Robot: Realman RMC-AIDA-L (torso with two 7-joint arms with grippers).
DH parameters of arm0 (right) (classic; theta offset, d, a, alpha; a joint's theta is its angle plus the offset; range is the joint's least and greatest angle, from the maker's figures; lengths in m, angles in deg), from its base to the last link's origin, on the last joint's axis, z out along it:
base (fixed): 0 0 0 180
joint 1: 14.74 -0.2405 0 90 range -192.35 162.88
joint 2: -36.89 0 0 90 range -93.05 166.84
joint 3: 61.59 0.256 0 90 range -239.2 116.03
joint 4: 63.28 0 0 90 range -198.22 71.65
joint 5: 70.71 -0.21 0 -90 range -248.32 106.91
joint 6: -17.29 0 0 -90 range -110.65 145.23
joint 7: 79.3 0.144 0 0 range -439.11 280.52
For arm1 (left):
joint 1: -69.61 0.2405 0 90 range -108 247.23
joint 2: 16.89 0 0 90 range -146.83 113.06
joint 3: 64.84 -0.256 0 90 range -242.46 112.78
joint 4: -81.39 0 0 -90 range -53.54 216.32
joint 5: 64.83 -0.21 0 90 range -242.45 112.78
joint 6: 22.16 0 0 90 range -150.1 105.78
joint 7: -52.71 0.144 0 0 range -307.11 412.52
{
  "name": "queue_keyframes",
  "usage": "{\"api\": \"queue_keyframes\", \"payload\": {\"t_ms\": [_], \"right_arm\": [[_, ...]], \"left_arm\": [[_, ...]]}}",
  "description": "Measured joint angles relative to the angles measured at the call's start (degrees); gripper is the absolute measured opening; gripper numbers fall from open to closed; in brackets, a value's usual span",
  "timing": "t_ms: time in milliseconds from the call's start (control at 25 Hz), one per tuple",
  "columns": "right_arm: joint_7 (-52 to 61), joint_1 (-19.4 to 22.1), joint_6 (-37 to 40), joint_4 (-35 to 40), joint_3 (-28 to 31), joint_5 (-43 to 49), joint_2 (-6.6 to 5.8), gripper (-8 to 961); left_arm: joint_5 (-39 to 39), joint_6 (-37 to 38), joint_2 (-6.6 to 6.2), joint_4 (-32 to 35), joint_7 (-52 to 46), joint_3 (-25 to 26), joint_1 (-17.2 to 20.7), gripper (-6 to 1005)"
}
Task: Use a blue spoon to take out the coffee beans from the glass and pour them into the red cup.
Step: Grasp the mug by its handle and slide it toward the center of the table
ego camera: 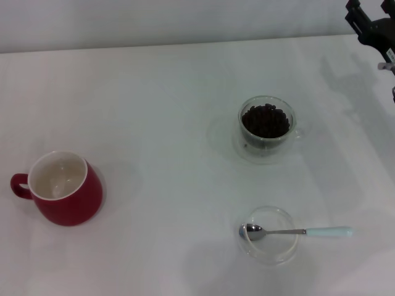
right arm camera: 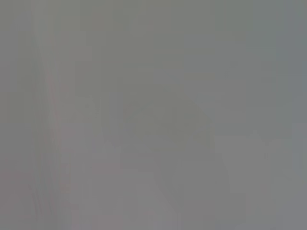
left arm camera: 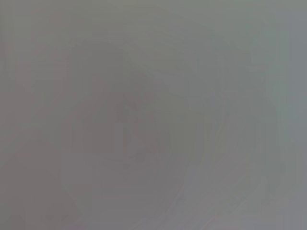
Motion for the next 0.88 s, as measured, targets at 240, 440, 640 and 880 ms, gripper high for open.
{"api": "queue_keyframes", "payload": {"t_ms": [240, 440, 640, 880], "right_arm": [[-0.18, 1.12, -0.67, 0.01, 0.02, 0.04, 0.18, 816], [-0.21, 1.35, -1.16, -0.02, 0.02, 0.04, 0.19, 816], [-0.22, 0.97, -1.57, -0.07, 0.16, 0.04, 0.16, 816], [-0.23, 0.78, -1.59, -0.17, 0.38, -0.03, -0.36, 816]], "left_arm": [[0.21, -1.58, -0.09, 1.74, 0.73, 0.01, 0.15, 891], [-0.35, -1.59, -0.08, 1.73, 1.27, -0.43, 0.42, 890], [-2.54, -1.32, -0.31, 1.42, 1.34, -1.02, 2.45, 890], [-8.21, -0.51, -0.41, -0.13, 1.37, -1.09, 6.03, 890]]}}
